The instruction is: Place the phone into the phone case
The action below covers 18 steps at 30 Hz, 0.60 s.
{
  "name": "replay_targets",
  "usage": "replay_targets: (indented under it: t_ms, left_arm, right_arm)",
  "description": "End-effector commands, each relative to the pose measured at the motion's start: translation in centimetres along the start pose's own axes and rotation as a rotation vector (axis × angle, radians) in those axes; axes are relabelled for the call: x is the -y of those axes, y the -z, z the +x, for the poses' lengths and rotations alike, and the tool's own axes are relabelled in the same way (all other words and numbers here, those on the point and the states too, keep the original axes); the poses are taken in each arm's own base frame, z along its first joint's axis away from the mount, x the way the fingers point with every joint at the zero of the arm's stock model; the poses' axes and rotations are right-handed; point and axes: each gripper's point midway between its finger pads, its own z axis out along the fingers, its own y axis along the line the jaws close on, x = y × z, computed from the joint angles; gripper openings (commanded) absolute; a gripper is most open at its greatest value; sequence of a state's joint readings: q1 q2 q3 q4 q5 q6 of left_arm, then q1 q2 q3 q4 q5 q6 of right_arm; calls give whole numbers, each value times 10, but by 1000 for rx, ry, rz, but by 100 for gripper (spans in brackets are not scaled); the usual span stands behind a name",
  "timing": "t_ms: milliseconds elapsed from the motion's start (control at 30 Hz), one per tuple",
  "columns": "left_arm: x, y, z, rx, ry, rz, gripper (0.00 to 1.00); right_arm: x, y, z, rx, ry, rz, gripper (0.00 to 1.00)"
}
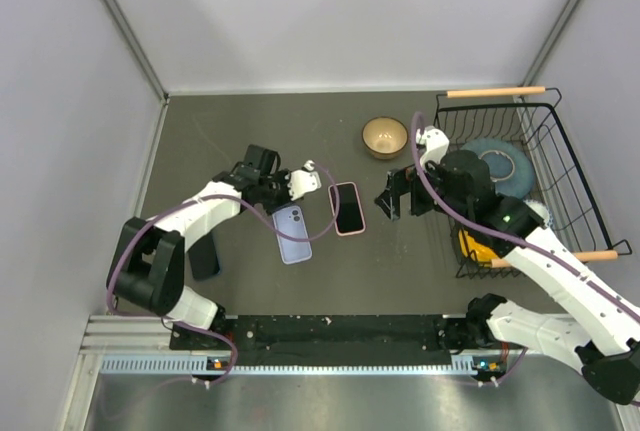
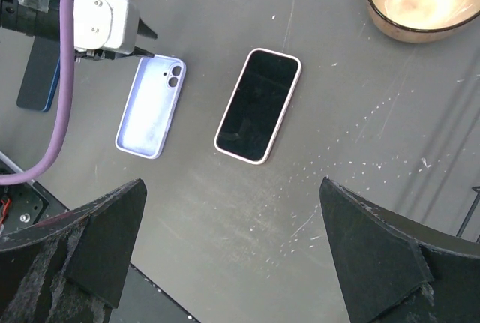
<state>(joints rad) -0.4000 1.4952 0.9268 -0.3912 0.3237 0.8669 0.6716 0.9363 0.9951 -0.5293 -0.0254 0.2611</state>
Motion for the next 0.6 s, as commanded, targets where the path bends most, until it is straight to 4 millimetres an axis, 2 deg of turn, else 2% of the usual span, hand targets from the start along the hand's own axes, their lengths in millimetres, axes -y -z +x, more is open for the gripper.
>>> replay_targets:
  t_ms: [0, 33, 100, 167, 267, 300, 333, 367, 400, 433, 467, 533, 567]
  left_arm:
    - [-15, 5, -19, 79, -16, -69, 40]
    - [-17, 7, -19, 82, -6, -84, 46]
    - [-23, 17, -19, 80, -9, -144, 48]
    - [-43, 33, -28, 110, 7, -272, 52]
    - [-77, 59, -16, 84, 193, -467, 56]
    - [-88, 71, -23, 111, 301, -491, 56]
    - [-84, 73, -12, 74, 381, -461, 64]
    - [-96, 81, 2, 52, 476, -496, 66]
    - [-107, 93, 0, 69, 609, -530, 67]
    - [-114, 103, 22, 21, 712, -580, 69]
    - [-119, 112, 31, 32, 876, -653, 69]
    - [-119, 123, 52, 32, 1042, -711, 71]
    - [-112, 133, 73, 39, 1188, -754, 70]
  right_arm:
    - [0, 9, -15, 55, 30, 6, 99]
    - [-1, 10, -15, 56, 29, 3, 99]
    - [-1, 10, -16, 59, 28, 3, 99]
    - [-1, 9, -15, 54, 26, 2, 99]
    - [0, 8, -12, 45, 24, 4, 99]
    - [0, 7, -9, 38, 25, 2, 99]
    - [0, 7, -9, 38, 22, 2, 99]
    - [0, 7, -8, 38, 18, 2, 99]
    - [-1, 7, -7, 36, 16, 0, 99]
    - [-1, 7, -7, 36, 13, -2, 99]
    - [-2, 8, -7, 37, 9, -7, 99]
    - [-5, 9, -8, 40, 8, -22, 99]
    - [-6, 12, -10, 49, 4, -28, 99]
